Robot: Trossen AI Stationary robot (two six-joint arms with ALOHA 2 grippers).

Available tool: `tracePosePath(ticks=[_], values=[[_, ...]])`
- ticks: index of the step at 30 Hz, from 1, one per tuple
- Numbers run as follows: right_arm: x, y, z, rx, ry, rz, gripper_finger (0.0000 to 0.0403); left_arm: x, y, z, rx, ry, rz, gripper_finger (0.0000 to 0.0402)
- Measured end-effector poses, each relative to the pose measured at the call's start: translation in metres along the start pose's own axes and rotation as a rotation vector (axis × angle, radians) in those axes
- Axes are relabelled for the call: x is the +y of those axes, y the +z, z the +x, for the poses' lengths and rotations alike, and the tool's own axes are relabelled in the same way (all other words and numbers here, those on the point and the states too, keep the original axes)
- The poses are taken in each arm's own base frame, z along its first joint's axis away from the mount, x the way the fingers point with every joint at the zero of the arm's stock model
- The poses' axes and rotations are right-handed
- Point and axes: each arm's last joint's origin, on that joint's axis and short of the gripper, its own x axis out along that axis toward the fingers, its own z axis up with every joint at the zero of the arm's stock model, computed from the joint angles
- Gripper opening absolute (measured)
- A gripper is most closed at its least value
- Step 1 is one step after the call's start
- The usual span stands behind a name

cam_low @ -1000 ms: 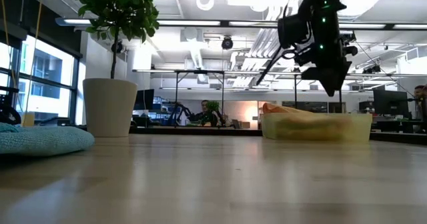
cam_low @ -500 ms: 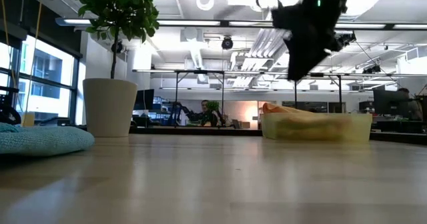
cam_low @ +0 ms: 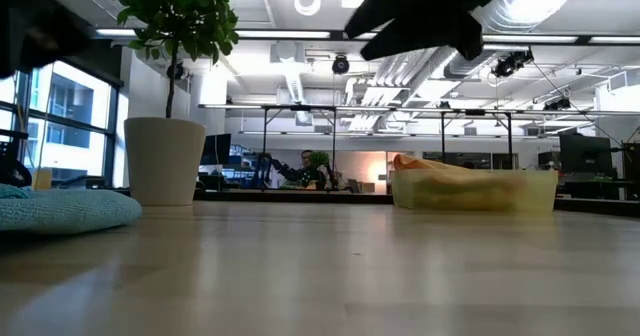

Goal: Fold microfiber towels
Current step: Fold the blue microfiber towel

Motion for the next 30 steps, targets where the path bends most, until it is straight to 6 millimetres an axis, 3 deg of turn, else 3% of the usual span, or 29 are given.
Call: tracePosePath(ticks=[6,14,19,30], values=[[0.022,-0.029,0.022,-0.034,0.065,0.028,0.0145,0.005,-0.03,0.017,0.019,0.006,-0.03,0.0058],[0.032,-0.057,0.05,-0.056,0.094,0.091,0.0145,0.019,-0.059,0.033,0.013,0.071,-0.002,0.0058],[0.035,-0.061,0.056,-0.081,0.119,0.12,0.0145,0.025,-0.066,0.039,-0.029,0.091,-0.004,0.0058],[0.043,-0.059,0.049,-0.13,0.162,0.115,0.0145,0.038,-0.082,0.054,-0.12,0.066,-0.025,0.0058]])
